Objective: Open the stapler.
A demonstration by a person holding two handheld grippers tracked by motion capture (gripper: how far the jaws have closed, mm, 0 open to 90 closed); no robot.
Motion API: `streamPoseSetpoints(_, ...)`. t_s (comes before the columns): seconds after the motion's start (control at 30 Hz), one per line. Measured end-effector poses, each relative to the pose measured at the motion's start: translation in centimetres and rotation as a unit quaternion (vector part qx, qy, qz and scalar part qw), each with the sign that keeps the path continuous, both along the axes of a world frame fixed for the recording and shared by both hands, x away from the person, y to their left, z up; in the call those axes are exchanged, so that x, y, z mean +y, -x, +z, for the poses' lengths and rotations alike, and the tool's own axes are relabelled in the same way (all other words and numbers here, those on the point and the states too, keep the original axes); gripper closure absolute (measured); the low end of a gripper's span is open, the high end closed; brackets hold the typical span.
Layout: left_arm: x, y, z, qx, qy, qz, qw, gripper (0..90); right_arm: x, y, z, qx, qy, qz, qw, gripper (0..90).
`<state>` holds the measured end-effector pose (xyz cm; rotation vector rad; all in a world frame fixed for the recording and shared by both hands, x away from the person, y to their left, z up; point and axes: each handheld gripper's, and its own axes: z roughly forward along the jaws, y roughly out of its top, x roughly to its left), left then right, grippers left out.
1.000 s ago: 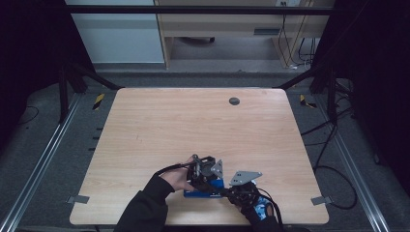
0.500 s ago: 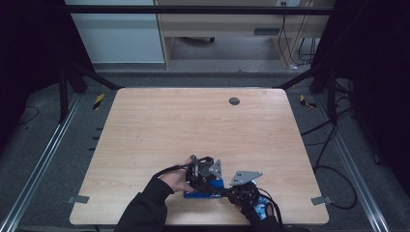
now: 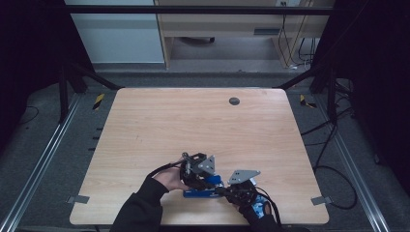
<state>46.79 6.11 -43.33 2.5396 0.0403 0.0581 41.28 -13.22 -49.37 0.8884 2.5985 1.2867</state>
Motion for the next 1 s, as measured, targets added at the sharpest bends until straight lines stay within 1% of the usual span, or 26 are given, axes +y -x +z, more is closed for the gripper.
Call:
streamPoseSetpoints(0.17,0.3,0.2,0.0,-0.004,0.01,0.004,0.9999,65.4,-0.1,0.1,0.0,-0.003,0.001,0.0,1.0,90.0)
streamPoseSetpoints(0.23,0.5,0.3,-0.1,-0.007,0.015,0.006,0.9998,65.3,-0.1,0.1,0.0,-0.008,0.003,0.004,1.0,90.0)
streamPoseSetpoints(0.33,1.0,0.2,0.1,-0.001,0.03,0.008,0.9995,65.2,-0.2,0.1,-0.1,-0.006,-0.002,0.003,1.0,90.0)
streamPoseSetpoints(0.4,1.3,0.3,0.1,-0.001,0.037,0.012,0.9992,65.0,-0.2,0.1,-0.1,-0.005,-0.002,0.004,1.0,90.0)
streamPoseSetpoints(0.53,1.6,0.6,0.1,-0.01,0.044,0.018,0.9988,64.7,-0.2,0.0,0.0,-0.007,0.001,0.009,0.9999,90.0)
streamPoseSetpoints(0.6,1.6,0.6,0.0,-0.012,0.047,0.019,0.9987,64.6,-0.1,0.0,0.0,-0.007,0.002,0.009,0.9999,90.0)
streamPoseSetpoints(0.7,1.6,0.6,-0.2,-0.009,0.053,0.024,0.9983,64.4,-0.1,0.1,0.2,-0.014,0.005,0.014,0.9998,90.0)
streamPoseSetpoints(0.8,1.8,0.6,-0.2,-0.007,0.058,0.026,0.9979,64.1,-0.2,0.2,0.6,-0.025,-0.005,0.013,0.9996,90.0)
streamPoseSetpoints(0.83,1.9,0.6,-0.2,-0.007,0.059,0.027,0.9979,64.1,-0.4,0.2,0.7,-0.032,-0.009,0.014,0.9994,90.0)
streamPoseSetpoints(0.87,1.9,0.6,-0.2,-0.007,0.06,0.028,0.9978,64.0,-0.5,0.2,0.9,-0.035,-0.017,0.013,0.9991,90.0)
streamPoseSetpoints(0.93,1.9,0.6,-0.2,-0.007,0.059,0.029,0.9978,63.9,-0.7,0.1,1.2,-0.041,-0.025,0.009,0.9988,90.0)
streamPoseSetpoints(1.0,1.8,0.6,-0.2,-0.006,0.058,0.03,0.9979,63.8,-0.9,0.0,1.5,-0.048,-0.04,0.005,0.998,90.0)
